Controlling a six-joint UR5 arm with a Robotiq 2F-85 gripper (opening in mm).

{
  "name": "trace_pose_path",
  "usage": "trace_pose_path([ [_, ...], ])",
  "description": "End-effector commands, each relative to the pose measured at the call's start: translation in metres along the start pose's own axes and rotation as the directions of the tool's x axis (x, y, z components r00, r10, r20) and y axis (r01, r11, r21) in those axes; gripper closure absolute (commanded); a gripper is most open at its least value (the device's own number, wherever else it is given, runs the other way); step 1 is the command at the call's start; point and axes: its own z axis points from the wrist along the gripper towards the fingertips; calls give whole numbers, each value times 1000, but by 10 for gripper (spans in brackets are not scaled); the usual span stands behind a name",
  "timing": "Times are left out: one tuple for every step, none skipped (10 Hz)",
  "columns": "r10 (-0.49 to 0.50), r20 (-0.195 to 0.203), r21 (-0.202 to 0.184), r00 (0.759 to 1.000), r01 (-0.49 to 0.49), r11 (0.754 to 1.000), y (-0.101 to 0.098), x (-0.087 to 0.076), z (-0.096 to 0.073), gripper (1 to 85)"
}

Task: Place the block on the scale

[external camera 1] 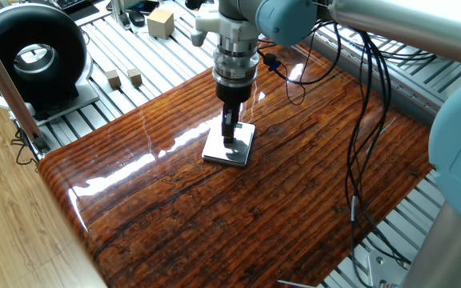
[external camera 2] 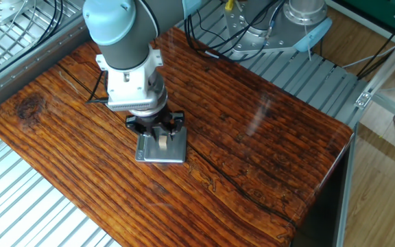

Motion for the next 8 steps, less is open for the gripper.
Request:
trace_pose_path([
  [28, -6, -14, 1000, -28, 1000, 8, -1, -23, 393],
  [72, -18, 22, 997, -72, 997, 4, 0, -37, 403],
  [138, 1, 49, 990, -138, 989, 3, -3, -48, 427],
  [213, 26, 45, 977, -214, 976, 8, -5, -58, 470],
  [248, 71, 85, 966, -254, 964, 4, -12, -70, 507],
  [307, 100, 134, 946, -319, 938, -2, -17, -80, 687],
  [406, 117, 114, 906, -419, 901, 10, -23, -85, 847],
  [453, 141, 77, 880, -466, 881, 25, -36, -87, 847],
])
